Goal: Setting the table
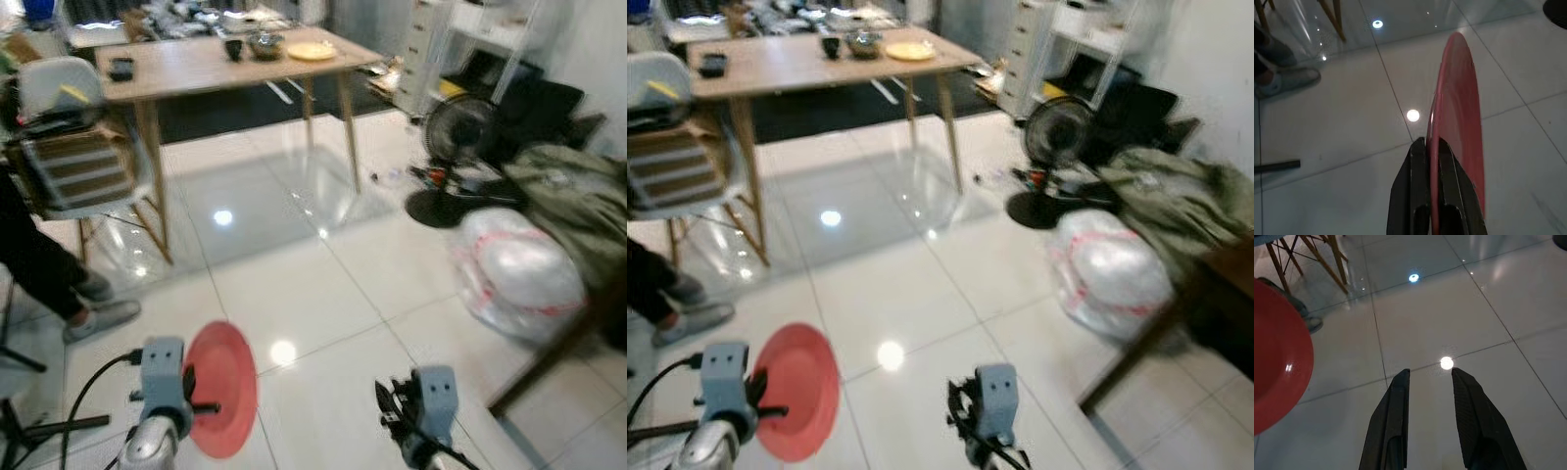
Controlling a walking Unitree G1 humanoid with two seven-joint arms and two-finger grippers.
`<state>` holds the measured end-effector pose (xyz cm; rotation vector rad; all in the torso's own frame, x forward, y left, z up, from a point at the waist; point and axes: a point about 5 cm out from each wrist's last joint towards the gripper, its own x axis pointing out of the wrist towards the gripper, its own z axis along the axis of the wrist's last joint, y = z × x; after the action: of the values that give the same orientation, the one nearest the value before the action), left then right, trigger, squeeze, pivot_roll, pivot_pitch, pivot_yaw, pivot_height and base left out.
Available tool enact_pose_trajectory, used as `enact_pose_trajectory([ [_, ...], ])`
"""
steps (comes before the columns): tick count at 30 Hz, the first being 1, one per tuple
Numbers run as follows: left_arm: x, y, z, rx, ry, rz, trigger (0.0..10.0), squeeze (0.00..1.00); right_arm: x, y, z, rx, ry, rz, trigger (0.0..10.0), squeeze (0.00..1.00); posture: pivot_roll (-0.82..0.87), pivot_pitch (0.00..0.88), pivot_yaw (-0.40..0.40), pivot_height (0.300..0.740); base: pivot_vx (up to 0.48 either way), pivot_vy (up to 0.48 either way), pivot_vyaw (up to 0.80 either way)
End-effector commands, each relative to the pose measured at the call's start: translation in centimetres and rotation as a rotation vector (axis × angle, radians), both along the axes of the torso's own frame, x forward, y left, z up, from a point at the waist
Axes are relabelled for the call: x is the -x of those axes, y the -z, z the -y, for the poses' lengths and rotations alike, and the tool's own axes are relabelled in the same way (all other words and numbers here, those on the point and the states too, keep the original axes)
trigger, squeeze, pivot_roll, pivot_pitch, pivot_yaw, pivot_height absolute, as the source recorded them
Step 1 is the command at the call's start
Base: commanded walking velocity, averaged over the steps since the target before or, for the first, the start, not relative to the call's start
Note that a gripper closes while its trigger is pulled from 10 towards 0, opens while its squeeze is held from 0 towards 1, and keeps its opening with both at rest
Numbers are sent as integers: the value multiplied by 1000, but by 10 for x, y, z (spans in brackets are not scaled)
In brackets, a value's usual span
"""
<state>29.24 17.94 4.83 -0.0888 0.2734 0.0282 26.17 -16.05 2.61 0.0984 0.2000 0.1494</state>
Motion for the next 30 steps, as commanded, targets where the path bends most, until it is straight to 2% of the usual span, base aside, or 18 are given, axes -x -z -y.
enact_pose_trajectory([
  [1,5,8,2,-2,7,-32,10000,0,1,2,4,-5,21,-9,10000,0,5,85,64,740,480,0,0],
  [15,4,8,2,-3,12,-29,10000,0,-3,-1,10,-33,68,-5,10000,0,8,81,66,740,480,0,0],
  [30,5,8,1,-3,14,-29,10000,0,-2,1,11,-45,89,-19,10000,0,10,88,70,740,480,0,-786],
])
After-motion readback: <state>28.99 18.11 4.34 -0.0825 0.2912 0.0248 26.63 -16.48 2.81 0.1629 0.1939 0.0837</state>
